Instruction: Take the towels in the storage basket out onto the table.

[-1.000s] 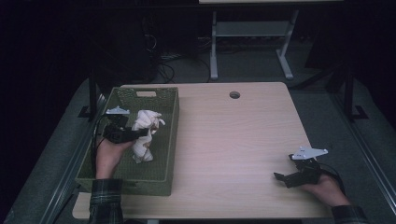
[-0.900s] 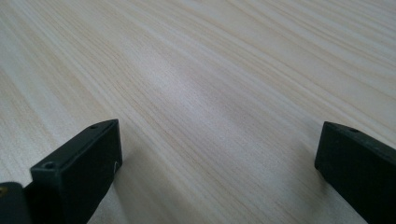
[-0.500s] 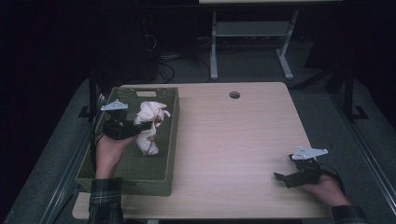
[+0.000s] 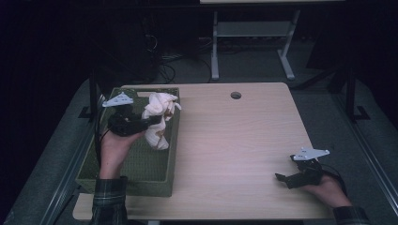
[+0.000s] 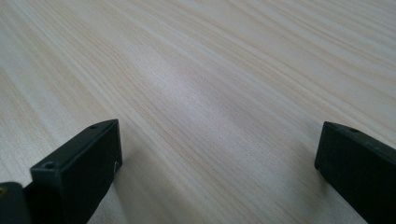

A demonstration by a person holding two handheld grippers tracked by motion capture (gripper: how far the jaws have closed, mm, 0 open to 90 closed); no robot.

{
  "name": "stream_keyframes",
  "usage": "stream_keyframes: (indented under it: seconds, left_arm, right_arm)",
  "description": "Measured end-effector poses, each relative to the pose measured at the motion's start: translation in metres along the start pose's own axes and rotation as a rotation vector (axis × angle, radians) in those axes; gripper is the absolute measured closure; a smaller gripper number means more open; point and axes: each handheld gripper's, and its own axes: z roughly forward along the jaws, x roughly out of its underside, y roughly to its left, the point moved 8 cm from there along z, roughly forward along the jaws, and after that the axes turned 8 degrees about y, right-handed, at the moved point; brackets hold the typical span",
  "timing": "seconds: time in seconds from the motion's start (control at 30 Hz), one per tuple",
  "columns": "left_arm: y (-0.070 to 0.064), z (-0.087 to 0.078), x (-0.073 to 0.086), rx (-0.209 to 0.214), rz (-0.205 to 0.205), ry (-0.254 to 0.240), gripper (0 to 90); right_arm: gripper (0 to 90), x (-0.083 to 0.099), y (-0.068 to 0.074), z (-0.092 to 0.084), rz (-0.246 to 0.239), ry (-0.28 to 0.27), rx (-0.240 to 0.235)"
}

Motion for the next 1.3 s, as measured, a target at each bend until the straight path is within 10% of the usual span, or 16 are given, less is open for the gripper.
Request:
stream_keyframes:
  seconds: [0.6,1.3]
  left_arm:
    - [-0.053,0.019,-0.034,0.092,0.098,-0.037,73.3]
    - [-0.118,0.080,-0.048,0.249,0.206,0.021,73.3]
  right_arm:
    - [0.1,0.000,0.000,0.000,0.000,0.000,0.000]
    - [0.1,0.000,0.000,0.000,0.001,-0.002,-0.001]
